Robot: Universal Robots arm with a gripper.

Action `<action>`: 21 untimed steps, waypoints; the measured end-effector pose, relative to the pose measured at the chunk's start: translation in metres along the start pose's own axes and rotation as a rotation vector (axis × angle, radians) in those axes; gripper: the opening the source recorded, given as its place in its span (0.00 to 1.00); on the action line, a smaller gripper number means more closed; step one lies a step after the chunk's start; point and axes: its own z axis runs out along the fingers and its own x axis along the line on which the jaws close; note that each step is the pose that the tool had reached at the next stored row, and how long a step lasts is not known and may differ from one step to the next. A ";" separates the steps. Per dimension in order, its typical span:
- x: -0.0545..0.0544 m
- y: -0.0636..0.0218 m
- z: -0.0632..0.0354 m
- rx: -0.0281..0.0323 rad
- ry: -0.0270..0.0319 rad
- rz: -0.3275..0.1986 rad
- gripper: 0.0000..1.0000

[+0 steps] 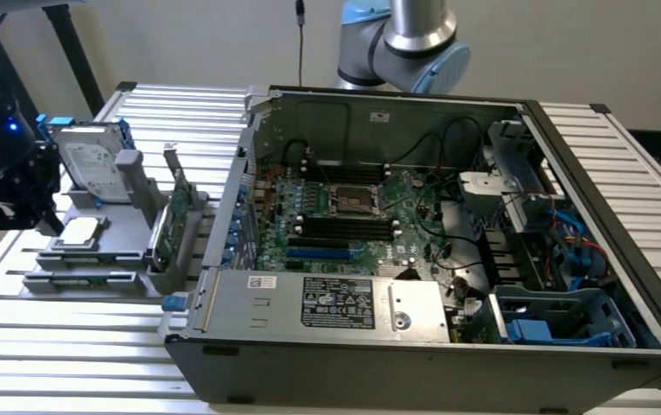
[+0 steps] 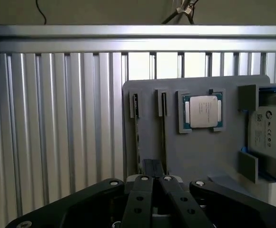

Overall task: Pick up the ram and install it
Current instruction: 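Pick up the ram and move it above insertion slot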

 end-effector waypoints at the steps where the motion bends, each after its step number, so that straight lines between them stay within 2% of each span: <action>1: 0.000 -0.0001 0.0000 0.0004 0.0001 -0.003 0.11; 8: 0.000 0.0000 0.0003 0.0015 0.0004 -0.021 0.12; 11: 0.000 -0.0001 0.0004 0.0015 0.0003 -0.021 0.30; 14: 0.001 -0.0001 0.0005 0.0015 0.0004 -0.022 0.36; 15: 0.001 -0.0001 0.0005 0.0015 0.0004 -0.022 0.42; 21: 0.002 -0.0001 0.0006 0.0015 -0.0001 -0.022 0.42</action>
